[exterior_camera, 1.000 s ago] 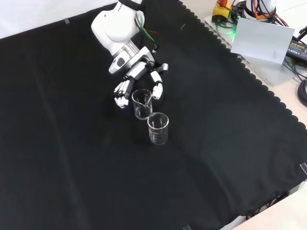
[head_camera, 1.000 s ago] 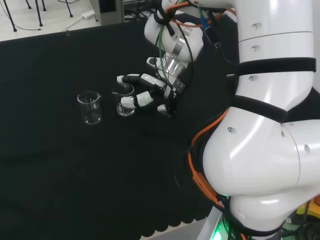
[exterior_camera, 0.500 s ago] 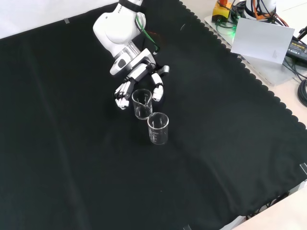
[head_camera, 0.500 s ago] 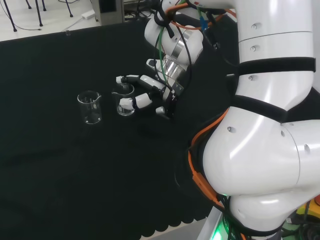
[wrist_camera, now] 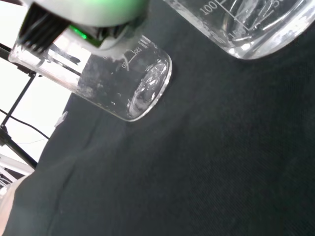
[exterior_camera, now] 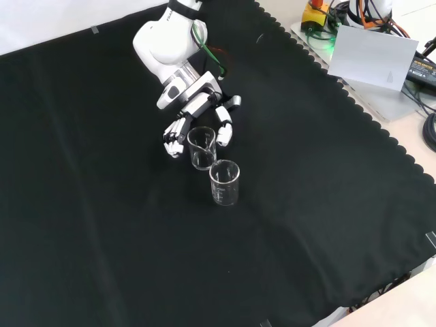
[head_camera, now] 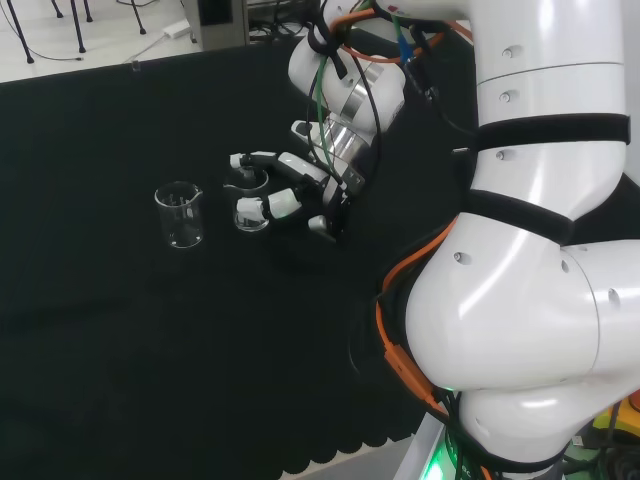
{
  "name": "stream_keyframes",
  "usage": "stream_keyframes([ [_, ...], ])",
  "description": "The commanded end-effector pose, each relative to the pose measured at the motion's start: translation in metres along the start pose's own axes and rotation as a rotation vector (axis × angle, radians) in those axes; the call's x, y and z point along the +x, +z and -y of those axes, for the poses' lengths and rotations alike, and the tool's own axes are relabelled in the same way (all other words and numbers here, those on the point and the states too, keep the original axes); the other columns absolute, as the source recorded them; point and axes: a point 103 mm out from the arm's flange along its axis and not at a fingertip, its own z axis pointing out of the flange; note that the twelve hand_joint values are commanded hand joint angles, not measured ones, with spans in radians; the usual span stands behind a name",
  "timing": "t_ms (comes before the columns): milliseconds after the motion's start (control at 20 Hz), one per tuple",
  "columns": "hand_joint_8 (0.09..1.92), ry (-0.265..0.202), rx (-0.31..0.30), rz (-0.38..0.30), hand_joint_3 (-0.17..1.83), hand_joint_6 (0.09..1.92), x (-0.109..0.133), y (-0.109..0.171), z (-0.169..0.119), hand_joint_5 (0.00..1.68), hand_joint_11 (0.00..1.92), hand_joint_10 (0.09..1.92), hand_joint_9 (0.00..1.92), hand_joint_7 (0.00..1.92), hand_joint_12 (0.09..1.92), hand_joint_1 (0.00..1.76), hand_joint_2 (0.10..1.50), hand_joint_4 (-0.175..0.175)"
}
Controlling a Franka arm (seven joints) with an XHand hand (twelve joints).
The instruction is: Pick up the beaker on the right.
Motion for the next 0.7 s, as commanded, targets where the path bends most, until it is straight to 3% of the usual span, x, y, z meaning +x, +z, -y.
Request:
stream_keyframes([
  [50, 0.47, -0.003, -0.016, -0.028, 0.74, 0.09, 0.0027, 0.0023, -0.0070, 0.41, 0.00, 0.57, 0.33, 0.24, 1.10, 0.94, 0.49, -0.022],
  [700, 0.48, 0.006, -0.026, -0.045, 0.75, 0.09, 0.0018, 0.0069, -0.0130, 0.47, 0.00, 0.57, 0.35, 0.28, 1.13, 0.94, 0.49, -0.021],
])
